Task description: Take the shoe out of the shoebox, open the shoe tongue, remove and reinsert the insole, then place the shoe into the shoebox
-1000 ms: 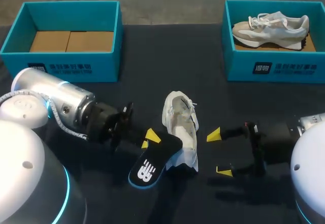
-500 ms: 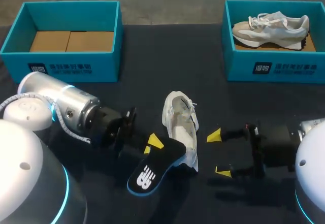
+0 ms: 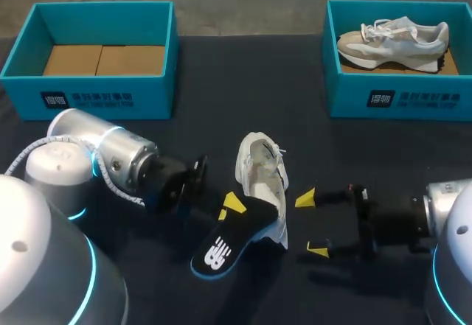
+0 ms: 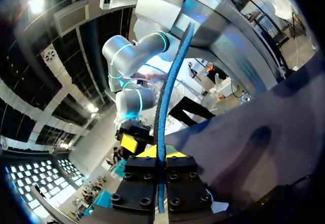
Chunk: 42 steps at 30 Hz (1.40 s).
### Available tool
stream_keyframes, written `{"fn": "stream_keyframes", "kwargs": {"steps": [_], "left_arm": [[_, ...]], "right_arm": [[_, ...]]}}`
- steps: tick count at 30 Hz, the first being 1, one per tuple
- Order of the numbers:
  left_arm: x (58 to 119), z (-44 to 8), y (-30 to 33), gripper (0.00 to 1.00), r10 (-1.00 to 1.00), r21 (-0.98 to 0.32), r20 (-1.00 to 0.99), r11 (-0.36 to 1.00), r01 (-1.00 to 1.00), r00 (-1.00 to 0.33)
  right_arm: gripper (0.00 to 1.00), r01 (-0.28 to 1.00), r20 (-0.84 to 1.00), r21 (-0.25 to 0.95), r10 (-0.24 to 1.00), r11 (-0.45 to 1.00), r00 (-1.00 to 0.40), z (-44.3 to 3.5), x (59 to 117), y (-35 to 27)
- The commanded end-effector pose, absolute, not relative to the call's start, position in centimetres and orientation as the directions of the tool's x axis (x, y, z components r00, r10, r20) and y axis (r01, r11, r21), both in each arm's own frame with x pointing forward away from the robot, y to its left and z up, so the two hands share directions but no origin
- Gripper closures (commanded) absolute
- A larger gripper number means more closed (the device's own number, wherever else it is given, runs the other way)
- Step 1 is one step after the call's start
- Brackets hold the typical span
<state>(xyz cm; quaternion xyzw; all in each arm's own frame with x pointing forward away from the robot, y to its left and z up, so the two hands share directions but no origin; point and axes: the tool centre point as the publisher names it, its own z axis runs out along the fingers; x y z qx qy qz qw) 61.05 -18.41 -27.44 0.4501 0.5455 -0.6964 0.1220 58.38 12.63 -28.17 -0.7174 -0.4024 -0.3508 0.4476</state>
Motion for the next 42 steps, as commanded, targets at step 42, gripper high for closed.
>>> {"fn": "stream_keyframes", "kwargs": {"steps": [42], "left_arm": [[63.2,-28.0,-19.9,1.0,0.221,-0.676,-0.73,-0.371,0.636,-0.646]], "right_arm": [[0.0,0.901,0.879,-0.389,0.214,-0.192,0.426,-31.7,57.1,14.6]]}}
